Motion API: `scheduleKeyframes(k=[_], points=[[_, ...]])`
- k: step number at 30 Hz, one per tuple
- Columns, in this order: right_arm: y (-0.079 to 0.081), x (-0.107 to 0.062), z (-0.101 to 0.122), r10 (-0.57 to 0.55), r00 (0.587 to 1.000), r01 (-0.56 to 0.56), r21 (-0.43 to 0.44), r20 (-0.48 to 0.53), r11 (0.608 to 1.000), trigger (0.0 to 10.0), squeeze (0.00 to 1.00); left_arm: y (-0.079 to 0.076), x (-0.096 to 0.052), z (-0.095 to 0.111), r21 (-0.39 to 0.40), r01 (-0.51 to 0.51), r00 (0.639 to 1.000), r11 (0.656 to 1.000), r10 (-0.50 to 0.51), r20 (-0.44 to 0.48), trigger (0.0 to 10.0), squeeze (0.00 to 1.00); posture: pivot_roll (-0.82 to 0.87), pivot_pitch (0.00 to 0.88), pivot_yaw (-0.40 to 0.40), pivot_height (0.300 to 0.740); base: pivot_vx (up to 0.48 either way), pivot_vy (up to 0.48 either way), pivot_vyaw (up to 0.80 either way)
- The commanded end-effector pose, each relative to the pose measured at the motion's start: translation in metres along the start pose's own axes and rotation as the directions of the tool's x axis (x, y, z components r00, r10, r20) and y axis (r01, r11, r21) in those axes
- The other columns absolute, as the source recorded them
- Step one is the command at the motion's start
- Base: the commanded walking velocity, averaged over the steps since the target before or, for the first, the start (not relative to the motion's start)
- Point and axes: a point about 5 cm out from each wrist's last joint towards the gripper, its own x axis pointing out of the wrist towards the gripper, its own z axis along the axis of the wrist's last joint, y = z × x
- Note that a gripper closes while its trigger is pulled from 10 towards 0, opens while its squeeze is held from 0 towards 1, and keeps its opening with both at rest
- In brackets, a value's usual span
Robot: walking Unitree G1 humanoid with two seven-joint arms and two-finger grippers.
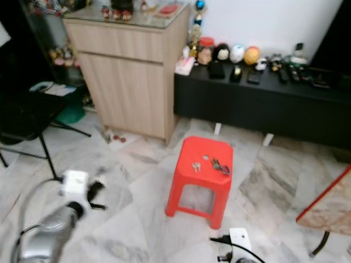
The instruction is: Hang keys on a hook
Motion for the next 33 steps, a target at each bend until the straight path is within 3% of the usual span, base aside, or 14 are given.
scheduleKeyframes(k=[1, 6, 10, 13, 15, 16, 17, 19, 20, 21, 22, 24, 27, 33], points=[[-0.005, -0.001, -0.002, -0.010, 1.000, 0.010, -0.001, 0.001, 1.000, 10.0, 0.00, 0.007, 0.002, 0.024, 0.045, -0.035, 0.995, 0.998, 0.031, 0.098, 10.0, 0.00, 0.03, 0.000, -0.079, 0.740, 0.000, 0.000, 0.00], [-0.005, -0.001, -0.001, -0.008, 1.000, 0.008, -0.005, 0.000, 1.000, 10.0, 0.00, 0.008, 0.001, 0.025, 0.107, -0.035, 0.995, 0.994, 0.025, 0.094, 10.0, 0.00, 0.03, 0.000, -0.077, 0.740, 0.000, 0.000, 0.00], [-0.002, 0.000, 0.000, -0.004, 1.000, 0.004, -0.006, 0.001, 1.000, 10.0, 0.00, 0.008, -0.002, 0.010, 0.246, -0.009, 1.000, 0.969, 0.007, 0.010, 10.0, 0.00, 0.03, 0.000, -0.078, 0.740, 0.000, 0.000, 0.00], [0.001, 0.000, 0.001, 0.000, 1.000, 0.000, -0.009, -0.001, 1.000, 10.0, 0.00, 0.009, -0.004, 0.012, 0.366, -0.053, 0.998, 0.929, 0.032, 0.061, 10.0, 0.00, 0.03, 0.000, -0.079, 0.740, 0.000, 0.000, 0.00], [0.002, 0.000, 0.001, 0.001, 1.000, -0.001, -0.011, -0.001, 1.000, 10.0, 0.00, 0.000, -0.005, 0.022, 0.459, -0.011, 0.993, 0.888, -0.046, 0.113, 10.0, 0.00, 0.03, 0.000, -0.082, 0.740, 0.000, 0.000, 0.00], [0.002, 0.000, 0.001, 0.002, 1.000, -0.002, -0.012, -0.001, 1.000, 10.0, 0.00, -0.011, -0.007, 0.034, 0.463, 0.023, 0.978, 0.886, -0.117, 0.175, 10.0, 0.00, 0.04, 0.000, -0.083, 0.740, 0.000, 0.000, 0.00], [0.003, 0.001, 0.001, 0.002, 1.000, -0.002, -0.013, 0.000, 1.000, 10.0, 0.00, -0.009, -0.006, 0.041, 0.381, -0.016, 0.972, 0.924, -0.075, 0.222, 10.0, 0.00, 0.04, 0.000, -0.081, 0.740, 0.000, 0.000, 0.00], [0.003, 0.001, 0.002, 0.002, 1.000, -0.002, -0.014, 0.000, 1.000, 10.0, 0.00, 0.018, -0.001, 0.038, 0.159, -0.208, 0.962, 0.965, 0.172, 0.211, 10.0, 0.00, 0.03, 0.000, -0.080, 0.740, 0.000, 0.000, 0.00], [0.004, 0.001, 0.002, 0.002, 1.000, -0.002, -0.012, 0.000, 1.000, 10.0, 0.00, 0.035, 0.002, 0.019, 0.172, -0.302, 0.953, 0.938, 0.294, 0.071, 10.0, 0.00, 0.03, 0.000, -0.080, 0.740, 0.000, 0.000, 0.00], [0.004, 0.001, 0.002, 0.002, 1.000, -0.002, -0.012, 0.000, 1.000, 10.0, 0.00, 0.035, 0.002, 0.019, 0.172, -0.302, 0.953, 0.938, 0.294, 0.071, 10.0, 0.00, 0.03, 0.000, -0.080, 0.740, 0.000, 0.000, 0.00], [0.005, 0.001, 0.002, 0.004, 1.000, -0.004, -0.012, 0.001, 1.000, 10.0, 0.00, 0.046, -0.001, -0.009, 0.185, -0.330, 0.928, 0.926, 0.354, -0.117, 10.0, 0.00, 0.03, 0.000, -0.077, 0.740, 0.000, 0.000, 0.00], [0.005, 0.001, 0.002, 0.007, 1.000, -0.007, -0.013, 0.001, 1.000, 10.0, 0.00, 0.040, -0.005, -0.029, 0.224, -0.214, 0.937, 0.951, 0.265, -0.229, 10.0, 0.00, 0.03, 0.000, -0.077, 0.740, 0.000, 0.000, 0.00], [0.005, 0.001, 0.002, 0.010, 1.000, -0.010, -0.015, 0.001, 1.000, 10.0, 0.00, 0.015, -0.009, -0.025, 0.273, 0.001, 0.983, 0.962, 0.049, -0.177, 10.0, 0.00, 0.04, 0.000, -0.078, 0.740, 0.000, 0.000, 0.00], [0.004, 0.001, 0.000, 0.013, 1.000, -0.013, -0.022, -0.006, 1.000, 10.0, 0.00, 0.019, -0.005, -0.017, 0.248, -0.100, 0.982, 0.964, 0.136, -0.130, 10.0, 0.00, 0.04, 0.000, -0.085, 0.740, 0.000, 0.000, 0.00]])
